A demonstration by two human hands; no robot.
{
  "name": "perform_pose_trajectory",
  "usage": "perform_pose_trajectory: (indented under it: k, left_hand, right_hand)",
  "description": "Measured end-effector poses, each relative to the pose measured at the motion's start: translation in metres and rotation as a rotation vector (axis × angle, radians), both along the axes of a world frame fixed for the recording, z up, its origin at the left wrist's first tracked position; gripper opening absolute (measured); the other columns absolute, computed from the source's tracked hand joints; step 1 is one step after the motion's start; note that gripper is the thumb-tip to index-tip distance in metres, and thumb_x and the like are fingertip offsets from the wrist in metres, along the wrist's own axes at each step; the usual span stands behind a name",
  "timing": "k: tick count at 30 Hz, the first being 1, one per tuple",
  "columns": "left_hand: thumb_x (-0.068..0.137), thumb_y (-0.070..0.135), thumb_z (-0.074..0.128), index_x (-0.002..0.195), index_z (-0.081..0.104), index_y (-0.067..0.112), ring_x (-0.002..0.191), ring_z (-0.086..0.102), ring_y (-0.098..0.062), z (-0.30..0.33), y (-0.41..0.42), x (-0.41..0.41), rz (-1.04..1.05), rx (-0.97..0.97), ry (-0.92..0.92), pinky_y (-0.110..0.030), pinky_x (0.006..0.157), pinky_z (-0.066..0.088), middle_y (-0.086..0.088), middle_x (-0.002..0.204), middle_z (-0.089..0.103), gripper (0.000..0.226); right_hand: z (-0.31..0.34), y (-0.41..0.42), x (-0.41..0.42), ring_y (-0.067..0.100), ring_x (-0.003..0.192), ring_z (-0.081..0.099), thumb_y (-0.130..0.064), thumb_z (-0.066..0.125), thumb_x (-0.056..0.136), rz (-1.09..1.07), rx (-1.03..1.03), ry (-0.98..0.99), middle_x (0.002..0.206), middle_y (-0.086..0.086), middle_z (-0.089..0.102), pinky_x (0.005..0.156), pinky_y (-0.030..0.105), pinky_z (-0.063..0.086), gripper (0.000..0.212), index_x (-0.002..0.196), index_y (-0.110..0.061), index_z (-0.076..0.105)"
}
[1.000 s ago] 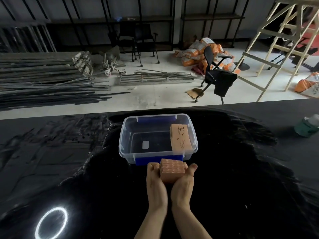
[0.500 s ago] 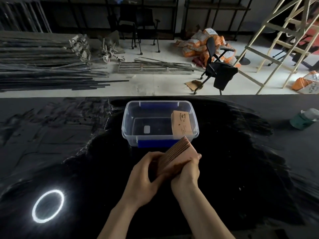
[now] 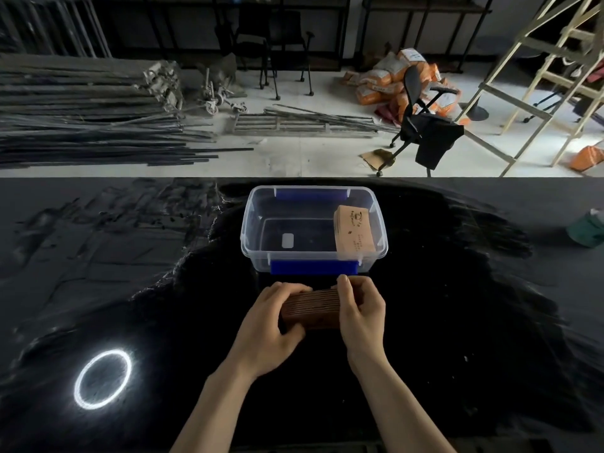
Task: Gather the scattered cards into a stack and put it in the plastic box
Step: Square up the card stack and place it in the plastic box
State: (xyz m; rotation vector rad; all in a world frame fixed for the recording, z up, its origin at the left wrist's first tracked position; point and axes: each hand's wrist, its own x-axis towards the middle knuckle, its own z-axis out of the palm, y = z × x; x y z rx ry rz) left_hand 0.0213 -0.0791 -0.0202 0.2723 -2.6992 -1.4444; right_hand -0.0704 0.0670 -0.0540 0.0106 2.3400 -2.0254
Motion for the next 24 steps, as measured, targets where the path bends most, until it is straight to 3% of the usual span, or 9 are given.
perform_pose_trajectory:
  k: [3, 5, 8, 12, 14, 17, 20, 22, 24]
  left_hand:
    - [0.088, 0.036, 0.066, 0.139, 0.049, 0.036, 0.125, 0.054, 0.002, -0.003, 0.028, 0.0, 0.206, 0.462, 0.044, -0.016, 0.094, 0.052, 0.015, 0.136, 0.054, 0.054]
    - [0.098, 0.047, 0.055, 0.136, 0.053, 0.034, 0.12, 0.06, -0.001, -0.001, 0.046, -0.012, 0.457, 0.642, 0.077, -0.024, 0.097, 0.052, 0.011, 0.131, 0.062, 0.04]
    - [0.106, 0.036, 0.042, 0.123, 0.061, 0.026, 0.104, 0.067, -0.015, 0.006, 0.063, -0.026, 0.683, 0.607, 0.143, -0.045, 0.091, 0.059, -0.002, 0.11, 0.07, 0.026]
    - [0.109, 0.022, 0.04, 0.123, 0.06, 0.024, 0.096, 0.069, -0.006, 0.003, 0.057, -0.026, 0.669, 0.463, 0.216, -0.035, 0.087, 0.056, 0.0, 0.098, 0.074, 0.025]
    - [0.109, 0.019, 0.039, 0.126, 0.058, 0.019, 0.099, 0.069, -0.012, -0.002, 0.05, -0.025, 0.633, 0.377, 0.201, -0.045, 0.092, 0.058, -0.002, 0.101, 0.073, 0.025]
    - [0.108, 0.015, 0.039, 0.116, 0.061, 0.019, 0.1, 0.07, -0.016, -0.003, 0.049, -0.024, 0.655, 0.381, 0.173, -0.054, 0.096, 0.055, -0.003, 0.1, 0.074, 0.024]
    - [0.109, 0.024, 0.039, 0.103, 0.065, 0.021, 0.091, 0.071, -0.018, 0.004, 0.056, -0.034, 0.773, 0.571, 0.189, -0.052, 0.094, 0.056, -0.004, 0.089, 0.076, 0.027]
    - [0.109, 0.03, 0.039, 0.103, 0.066, 0.022, 0.082, 0.073, -0.012, 0.009, 0.057, -0.04, 0.811, 0.529, 0.24, -0.042, 0.086, 0.059, -0.004, 0.084, 0.075, 0.029]
    - [0.109, 0.023, 0.04, 0.108, 0.065, 0.02, 0.078, 0.073, -0.011, 0.006, 0.054, -0.044, 0.822, 0.443, 0.25, -0.035, 0.08, 0.059, -0.004, 0.084, 0.075, 0.025]
  right_hand:
    - [-0.004, -0.002, 0.002, 0.007, 0.079, 0.074, -0.062, 0.059, 0.087, -0.001, 0.01, 0.01, 0.089, -0.016, 0.075, 0.064, 0.031, 0.063, 0.024, 0.088, -0.04, 0.067]
    - [-0.006, -0.001, 0.004, 0.008, 0.079, 0.074, -0.059, 0.059, 0.091, -0.014, 0.008, 0.018, 0.089, -0.014, 0.075, 0.063, 0.031, 0.064, 0.023, 0.088, -0.037, 0.066]
    - [-0.003, 0.001, 0.004, 0.01, 0.076, 0.074, -0.06, 0.055, 0.096, -0.022, -0.023, 0.001, 0.085, -0.01, 0.076, 0.058, 0.024, 0.061, 0.032, 0.084, -0.033, 0.067]
    - [0.0, 0.0, 0.003, 0.008, 0.082, 0.073, -0.054, 0.057, 0.099, -0.038, -0.016, 0.028, 0.09, -0.012, 0.075, 0.062, 0.018, 0.058, 0.024, 0.089, -0.035, 0.069]
    - [-0.001, 0.001, 0.004, 0.006, 0.088, 0.071, -0.04, 0.06, 0.102, -0.009, 0.002, 0.075, 0.096, -0.016, 0.073, 0.066, 0.019, 0.058, 0.009, 0.098, -0.038, 0.067]
    - [-0.002, 0.0, 0.007, 0.005, 0.086, 0.072, -0.033, 0.057, 0.104, 0.011, 0.036, 0.078, 0.093, -0.017, 0.074, 0.065, 0.024, 0.058, 0.016, 0.093, -0.035, 0.068]
    - [0.003, -0.005, 0.007, 0.006, 0.077, 0.071, -0.043, 0.049, 0.106, -0.041, 0.013, 0.032, 0.085, -0.012, 0.074, 0.06, 0.022, 0.056, 0.032, 0.082, -0.032, 0.068]
    - [0.007, -0.007, 0.004, 0.007, 0.077, 0.071, -0.049, 0.044, 0.107, -0.063, -0.008, 0.051, 0.084, -0.012, 0.074, 0.059, 0.019, 0.056, 0.04, 0.081, -0.03, 0.067]
    - [0.004, -0.01, 0.003, 0.009, 0.075, 0.07, -0.049, 0.042, 0.106, -0.07, 0.018, 0.089, 0.084, -0.013, 0.073, 0.058, 0.022, 0.057, 0.041, 0.08, -0.027, 0.067]
